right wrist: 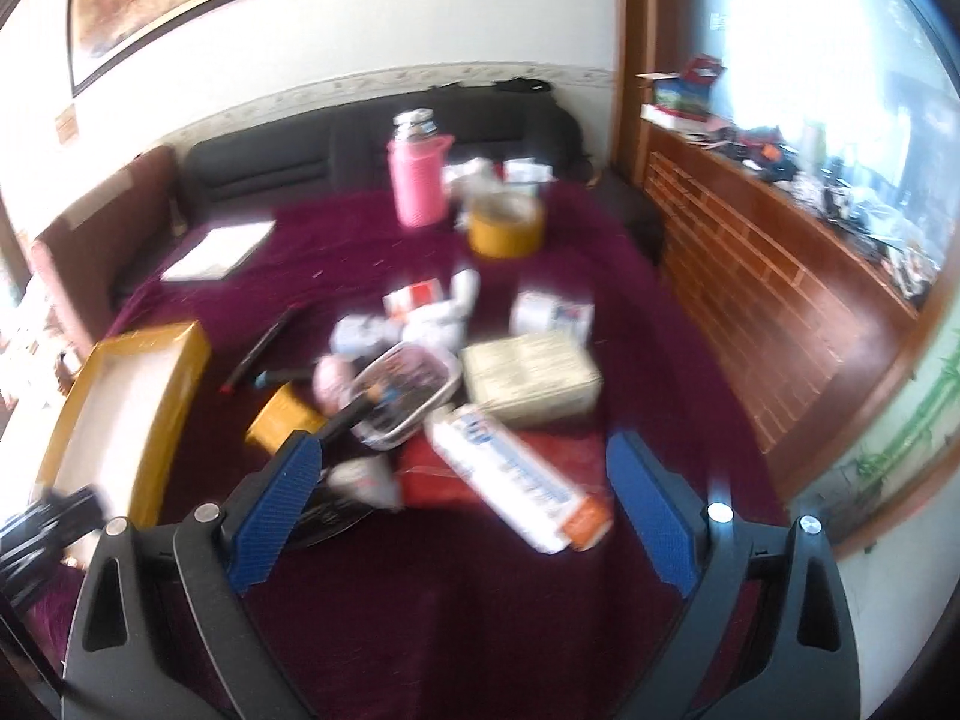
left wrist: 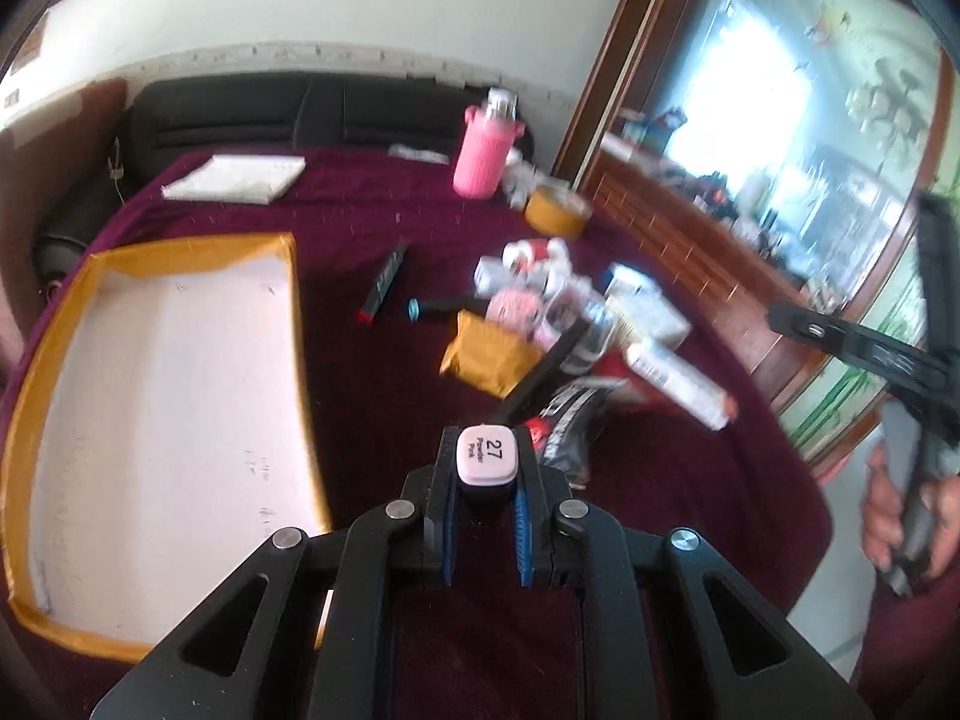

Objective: Organize objects
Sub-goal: 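Grasp a black marker with the left tool from the table, then carry the black marker with the left tool and lay it in the yellow tray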

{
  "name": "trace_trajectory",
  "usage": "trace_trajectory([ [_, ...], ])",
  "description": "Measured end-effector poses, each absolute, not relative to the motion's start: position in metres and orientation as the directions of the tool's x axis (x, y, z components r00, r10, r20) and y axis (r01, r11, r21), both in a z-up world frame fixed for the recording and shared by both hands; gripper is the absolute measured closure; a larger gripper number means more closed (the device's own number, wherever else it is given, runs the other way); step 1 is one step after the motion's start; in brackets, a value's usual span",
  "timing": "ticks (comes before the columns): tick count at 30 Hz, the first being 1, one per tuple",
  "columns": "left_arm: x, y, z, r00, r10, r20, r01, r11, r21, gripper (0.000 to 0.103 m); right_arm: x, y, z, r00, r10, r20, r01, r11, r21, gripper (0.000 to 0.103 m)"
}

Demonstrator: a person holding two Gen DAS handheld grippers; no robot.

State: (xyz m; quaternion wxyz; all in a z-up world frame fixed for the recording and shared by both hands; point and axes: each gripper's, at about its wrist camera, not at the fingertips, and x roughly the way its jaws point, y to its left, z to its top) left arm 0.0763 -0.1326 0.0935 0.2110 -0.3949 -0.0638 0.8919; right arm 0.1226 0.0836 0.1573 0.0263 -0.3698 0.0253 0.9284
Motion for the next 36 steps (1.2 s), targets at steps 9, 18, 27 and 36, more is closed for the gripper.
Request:
trace_trajectory([
  [9,0.014,-0.081,0.058,-0.604,0.294,-0.741,-0.277,-0.949,-0.151,0.09,0.138,0.077,0.125,-0.691,-0.009,-0.723,-0.034,-0.998,0.046,0.006],
  [18,0.011,-0.073,0.014,-0.537,0.266,-0.801,-0.229,-0.959,-0.166,0.091,0.139,0.098,0.141,-0.716,-0.03,-0.698,-0.03,-0.997,0.074,0.006],
  [27,0.061,-0.126,0.072,-0.632,0.425,-0.648,-0.255,-0.904,-0.345,0.092,0.133,0.071,0.168,-0.737,-0.105,-0.668,0.06,-0.994,0.09,0.006],
  [36,0.11,-0.222,0.162,-0.757,0.41,-0.508,-0.233,-0.897,-0.376,0.091,0.025,-0.003,0.199,-0.49,-0.478,-0.729,0.247,-0.878,0.41,0.006],
])
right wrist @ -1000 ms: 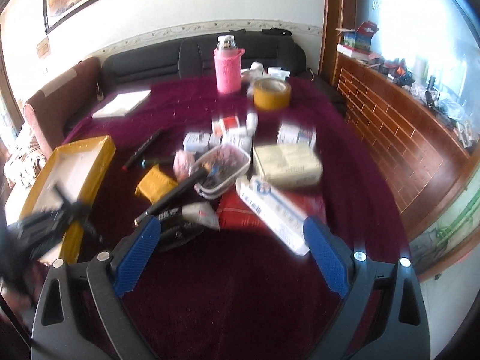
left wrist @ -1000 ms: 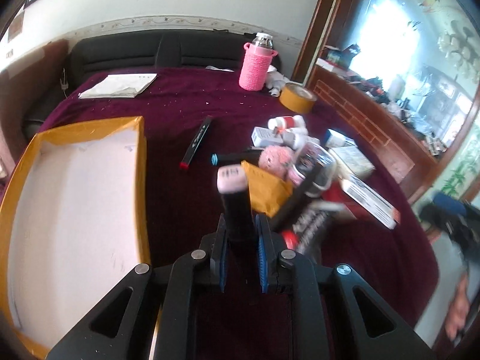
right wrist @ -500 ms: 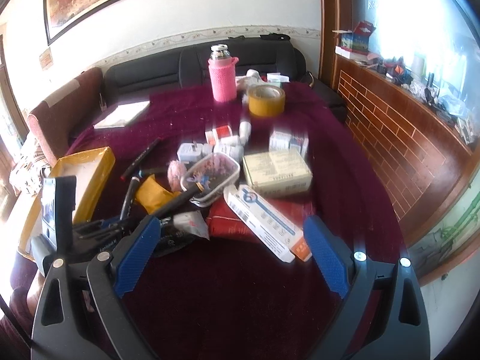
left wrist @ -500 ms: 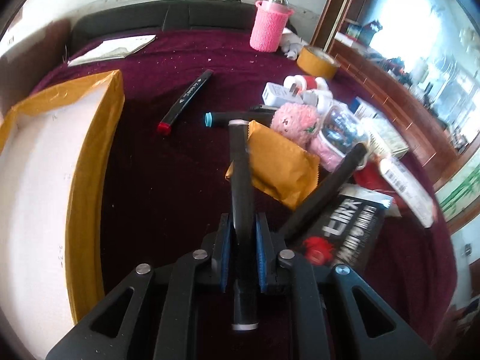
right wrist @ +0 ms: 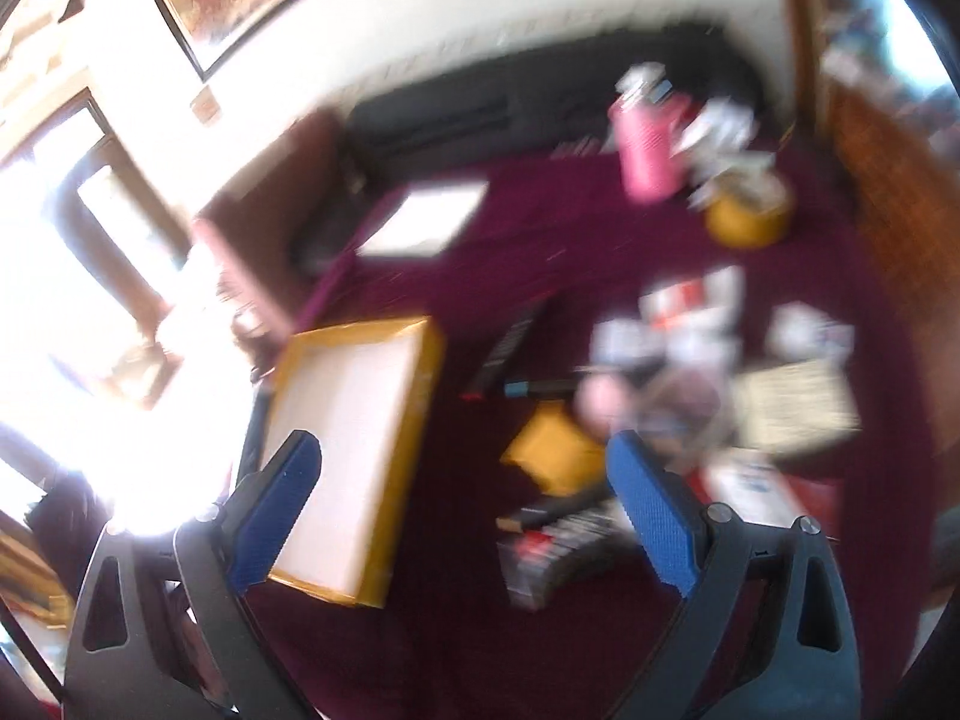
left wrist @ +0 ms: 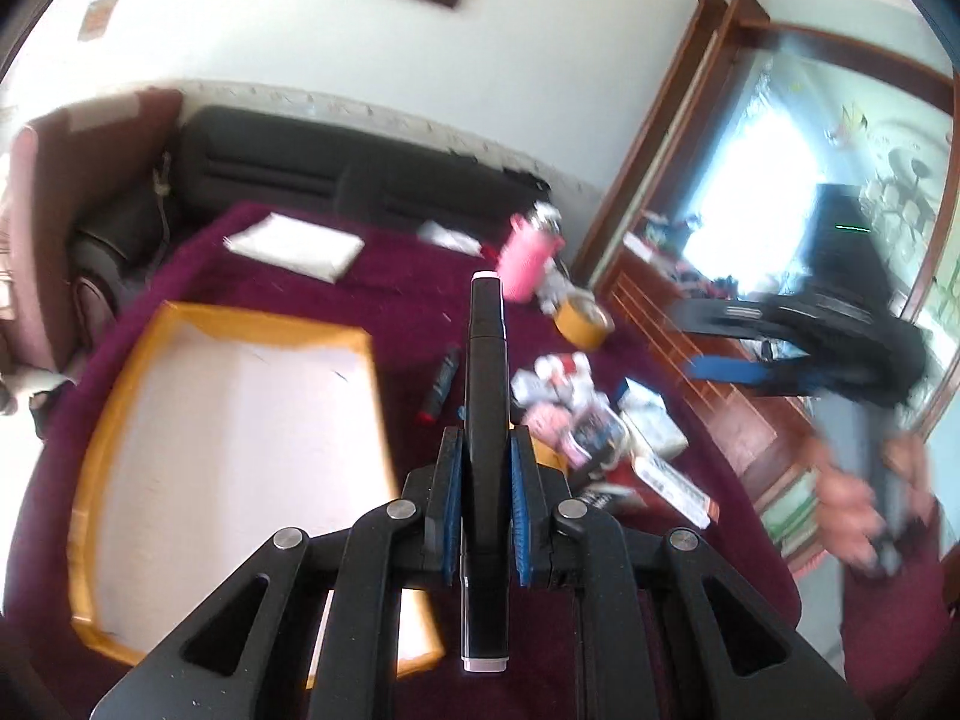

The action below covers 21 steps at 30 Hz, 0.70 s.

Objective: Organize objects
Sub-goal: 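Carry the black marker with the left tool and lay it in the yellow tray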

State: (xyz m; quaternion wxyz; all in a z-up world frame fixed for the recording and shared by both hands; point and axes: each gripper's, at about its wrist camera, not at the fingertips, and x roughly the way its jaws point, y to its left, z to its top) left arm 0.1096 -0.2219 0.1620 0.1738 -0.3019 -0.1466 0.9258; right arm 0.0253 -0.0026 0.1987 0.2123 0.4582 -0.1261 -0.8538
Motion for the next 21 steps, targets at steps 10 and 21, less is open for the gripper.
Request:
trace_trajectory([
  [10,0.126,-0.292,0.17,-0.813,0.329,-0.48,-0.162,-0.92,-0.356,0.091,-0.126,-0.085,0.084,-0.27,-0.262,-0.927,0.067,-0.965,0.253,0.05],
  [21,0.092,-0.329,0.122,-0.778,0.307,-0.548,-0.081,-0.914,-0.398,0.091,-0.164,-0.094,0.034,-0.242,-0.066,-0.968,-0.026,-0.997,0.074,0.086],
])
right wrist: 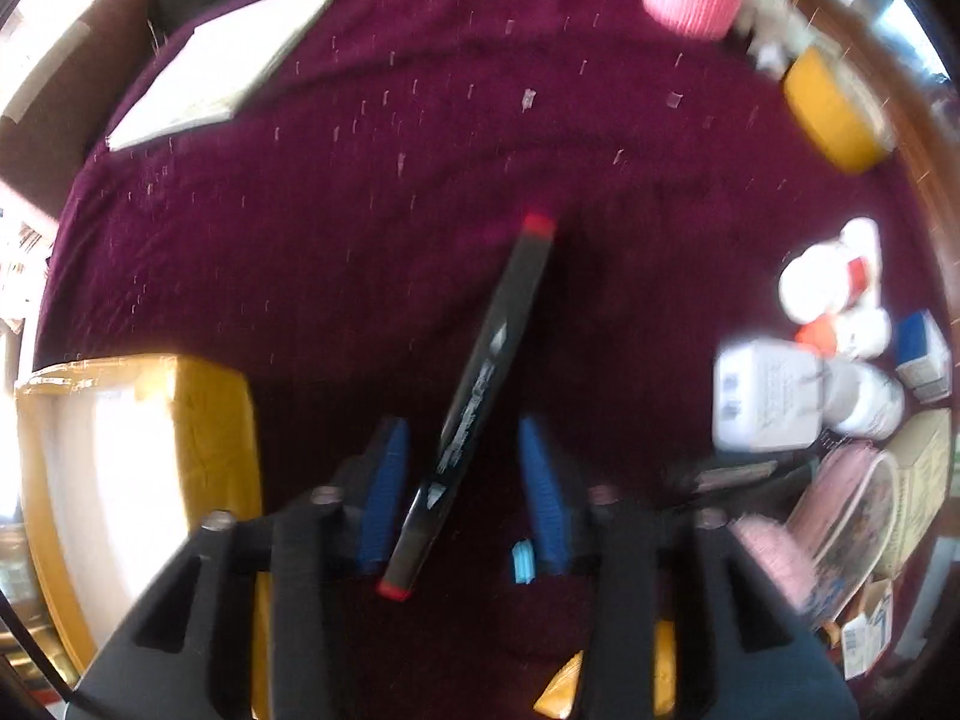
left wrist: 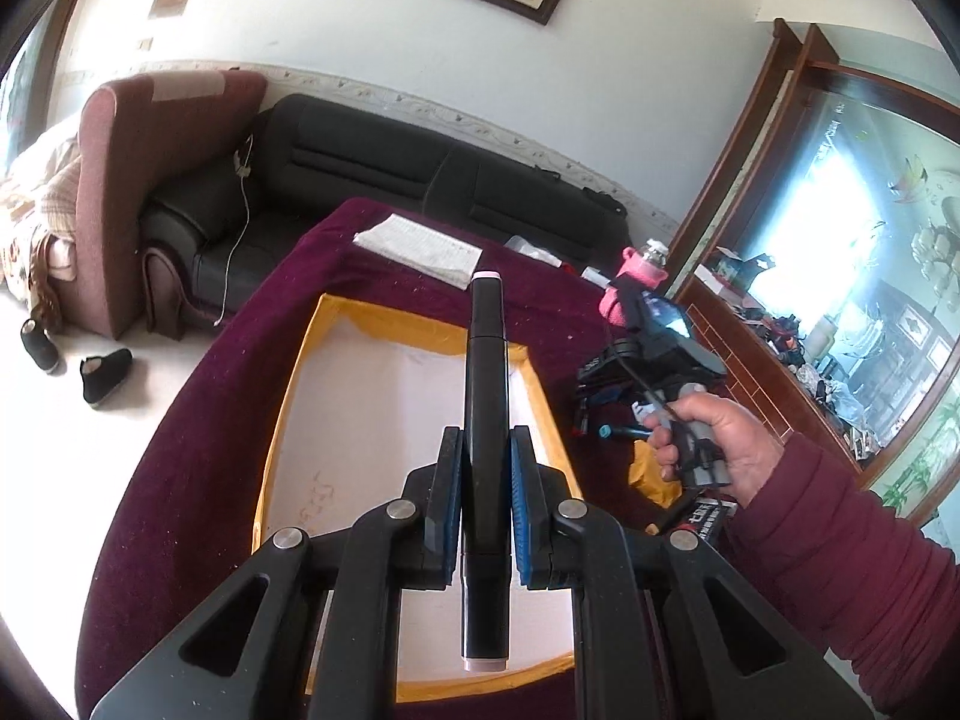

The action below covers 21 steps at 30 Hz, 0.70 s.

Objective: Organize objects
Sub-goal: 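Carry the black marker with the left tool and lay it in the yellow tray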

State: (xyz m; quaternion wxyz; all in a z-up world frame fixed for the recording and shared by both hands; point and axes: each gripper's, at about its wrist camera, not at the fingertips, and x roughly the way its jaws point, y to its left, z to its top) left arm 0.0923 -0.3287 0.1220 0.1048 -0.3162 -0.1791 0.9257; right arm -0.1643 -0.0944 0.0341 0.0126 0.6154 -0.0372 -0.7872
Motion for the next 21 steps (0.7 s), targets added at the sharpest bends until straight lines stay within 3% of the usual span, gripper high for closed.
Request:
trace_trajectory([
  [2,0.088,-0.33,0.117,-0.769,0.31,-0.559,-0.072,-0.911,-0.406,0.091,-0.161,-0.087,0.037,-0.249,-0.108,-0.962,-0.027,-0.993,0.118,0.091],
  [15,0.025,-0.303,0.108,-0.685,0.322,-0.653,-0.065,-0.92,-0.385,0.091,-0.094,-0.076,0.121,-0.319,-0.412,-0.854,0.136,-0.911,0.389,0.091],
  [21,-0.044,-0.289,0.066,-0.596,0.306,-0.743,-0.01,-0.927,-0.374,0.092,-0.088,-0.126,0.102,-0.229,-0.496,-0.837,0.18,-0.867,0.464,0.09],
])
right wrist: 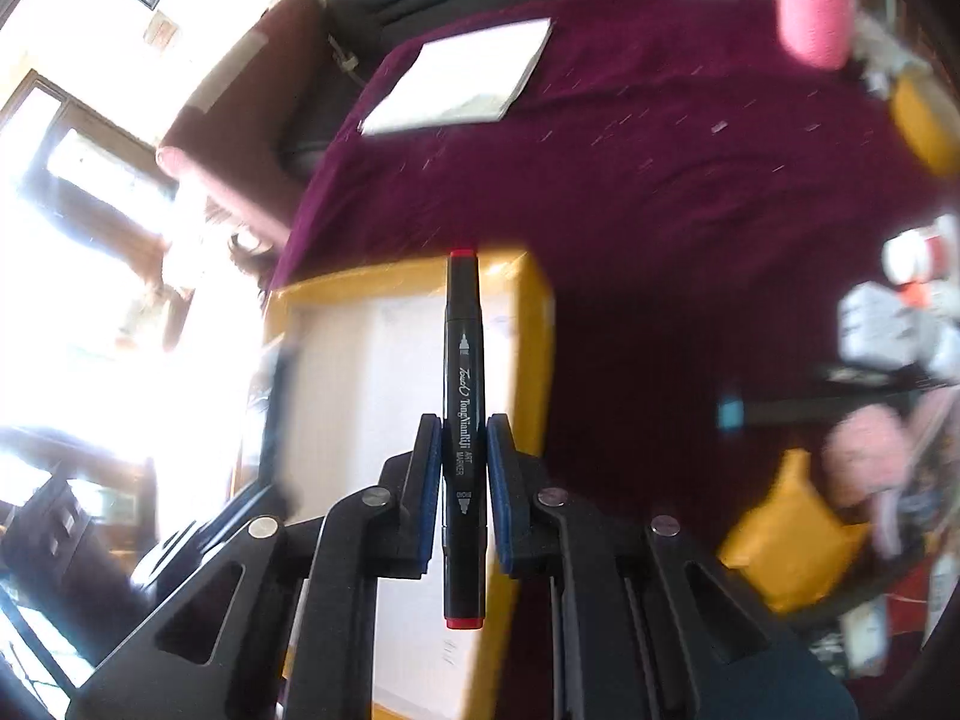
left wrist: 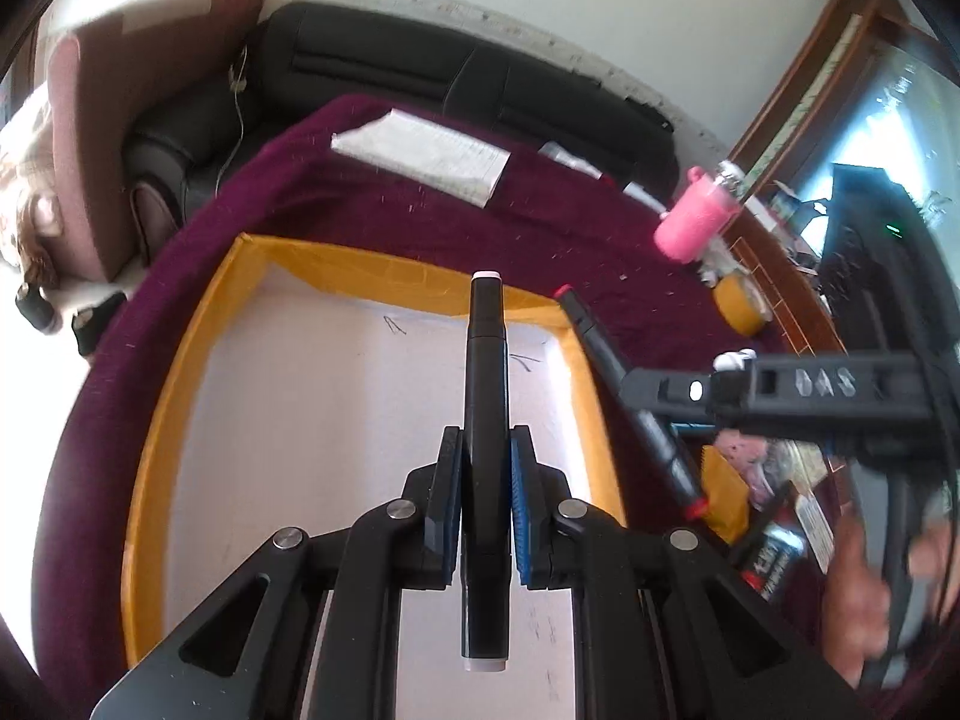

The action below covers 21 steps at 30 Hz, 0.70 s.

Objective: Organize objects
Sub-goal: 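Carry the black marker with the left tool and lay it in the yellow tray, then grasp a second black marker with the left tool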

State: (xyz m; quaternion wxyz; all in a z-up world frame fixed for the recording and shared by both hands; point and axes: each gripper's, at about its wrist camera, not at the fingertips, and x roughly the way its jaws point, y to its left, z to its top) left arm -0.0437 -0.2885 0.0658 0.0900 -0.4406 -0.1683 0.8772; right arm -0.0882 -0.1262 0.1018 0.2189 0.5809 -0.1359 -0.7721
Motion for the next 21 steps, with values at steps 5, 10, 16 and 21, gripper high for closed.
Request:
trace_trajectory([
  [5,-0.077,-0.287,0.034,-0.553,0.301,-0.777,0.037,-0.923,-0.384,0.092,-0.095,-0.146,0.07,-0.205,-0.478,-0.854,0.144,-0.878,0.457,0.09],
  [10,-0.079,-0.282,0.028,-0.564,0.31,-0.765,0.033,-0.918,-0.396,0.091,-0.084,-0.146,0.063,-0.221,-0.458,-0.861,0.138,-0.889,0.437,0.089],
  [16,-0.063,-0.279,0.039,-0.61,0.318,-0.726,0.046,-0.9,-0.433,0.051,-0.068,-0.129,0.079,-0.293,-0.476,-0.829,0.146,-0.879,0.454,0.076],
  [21,-0.044,-0.274,0.03,-0.604,0.319,-0.73,0.071,-0.892,-0.447,0.048,-0.044,-0.095,0.1,-0.393,-0.447,-0.803,0.154,-0.893,0.422,0.07],
])
